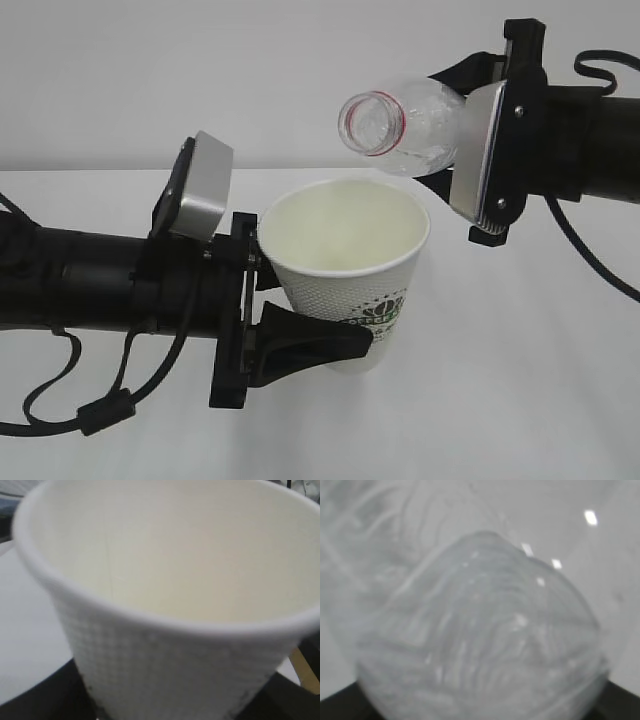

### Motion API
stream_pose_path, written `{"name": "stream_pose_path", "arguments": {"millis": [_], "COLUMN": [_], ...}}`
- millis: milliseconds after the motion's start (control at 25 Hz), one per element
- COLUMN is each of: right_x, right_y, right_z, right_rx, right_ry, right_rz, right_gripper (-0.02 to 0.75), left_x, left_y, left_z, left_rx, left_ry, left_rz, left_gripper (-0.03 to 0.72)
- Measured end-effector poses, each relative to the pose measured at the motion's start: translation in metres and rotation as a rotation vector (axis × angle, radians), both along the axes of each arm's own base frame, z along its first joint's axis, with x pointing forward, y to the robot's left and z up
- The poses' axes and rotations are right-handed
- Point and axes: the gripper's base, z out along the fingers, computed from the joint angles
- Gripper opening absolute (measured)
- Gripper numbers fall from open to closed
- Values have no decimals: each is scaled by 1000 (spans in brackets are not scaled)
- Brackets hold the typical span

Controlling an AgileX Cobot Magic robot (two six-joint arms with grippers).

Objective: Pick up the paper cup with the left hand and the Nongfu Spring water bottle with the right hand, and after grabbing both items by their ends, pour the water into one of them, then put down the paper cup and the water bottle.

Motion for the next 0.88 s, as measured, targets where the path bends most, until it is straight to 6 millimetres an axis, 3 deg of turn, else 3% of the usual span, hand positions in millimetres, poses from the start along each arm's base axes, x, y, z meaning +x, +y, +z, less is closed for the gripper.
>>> {"name": "stream_pose_path", "arguments": {"millis": [880], "right_x": [1], "right_y": [0], "right_z": [2], "right_rx": [-19], "right_ry": [-55], "right_rz": [6], "right_gripper": [494], "left_x": [-10], "left_y": [0], "left_z": [-3], "left_rx": [31], "left_ry": [-25], "left_rz": [-122], "left_gripper": [502]}}
